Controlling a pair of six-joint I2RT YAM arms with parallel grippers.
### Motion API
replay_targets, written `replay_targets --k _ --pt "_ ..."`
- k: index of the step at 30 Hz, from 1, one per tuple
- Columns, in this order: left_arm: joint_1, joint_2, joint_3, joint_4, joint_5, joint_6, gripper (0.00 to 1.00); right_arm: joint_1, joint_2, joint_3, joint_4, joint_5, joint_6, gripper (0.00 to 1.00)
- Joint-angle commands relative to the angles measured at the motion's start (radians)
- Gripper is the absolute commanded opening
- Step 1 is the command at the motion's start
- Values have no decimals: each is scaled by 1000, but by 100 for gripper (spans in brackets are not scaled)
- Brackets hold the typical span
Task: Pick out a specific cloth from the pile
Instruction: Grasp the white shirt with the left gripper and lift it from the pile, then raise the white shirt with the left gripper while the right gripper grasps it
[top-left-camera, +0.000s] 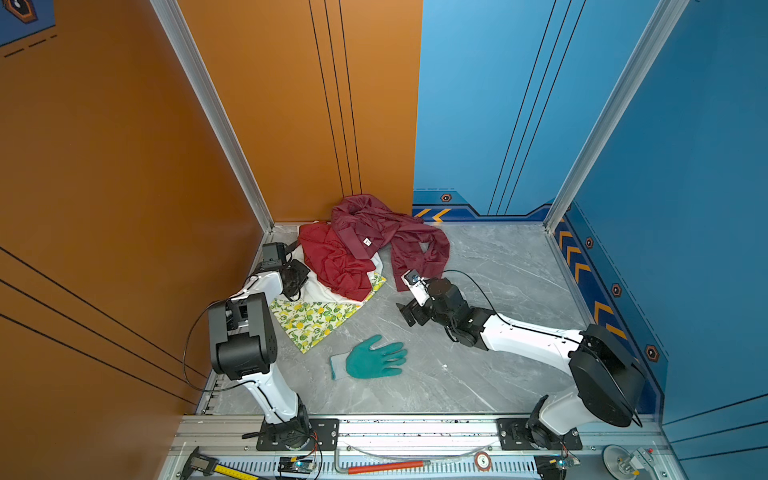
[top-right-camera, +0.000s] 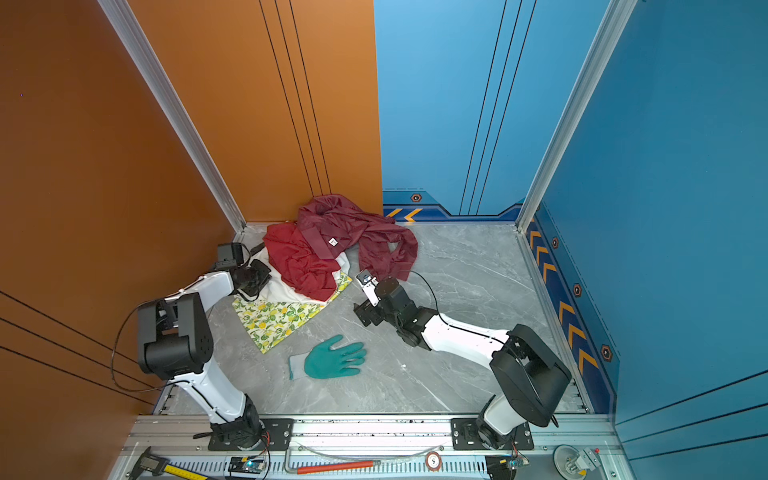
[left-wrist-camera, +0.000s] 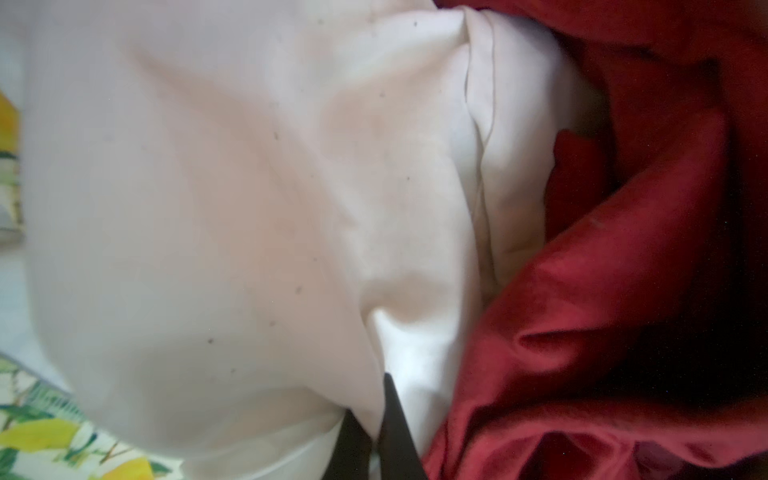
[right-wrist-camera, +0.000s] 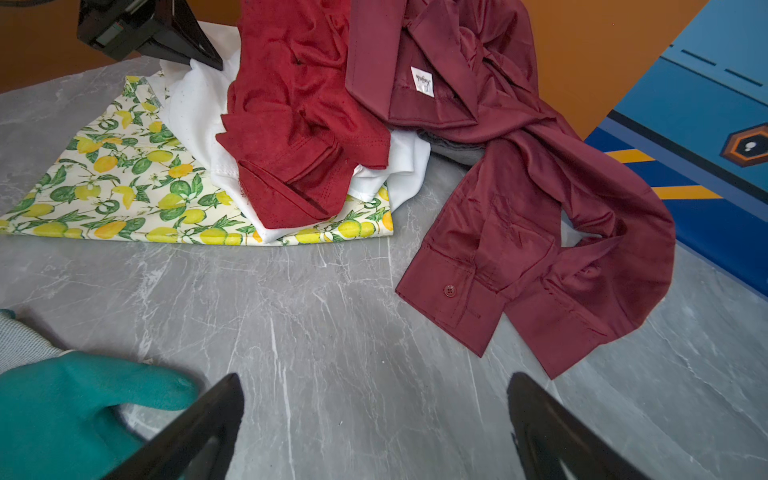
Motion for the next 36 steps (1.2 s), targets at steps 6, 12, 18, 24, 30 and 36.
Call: replay_targets --k 6,12,18,24,30,36 --pt "-11 -130 112 -78 -65 39 0 -16 -12 18 -6 27 15 100" --pt "-11 -183 237 -133 -113 53 0 -25 -16 30 -18 26 17 100" --pt "-12 -200 345 -168 -134 61 0 -32 -19 32 -21 24 20 100" --pt "-11 -215 435 -174 -163 41 0 -33 -24 34 -24 19 30 100" --pt "-13 -229 534 -176 -199 7 0 -35 -33 37 -24 11 45 100" --pt "-29 -232 638 -183 -205 -3 0 -37 -29 61 -35 2 63 100"
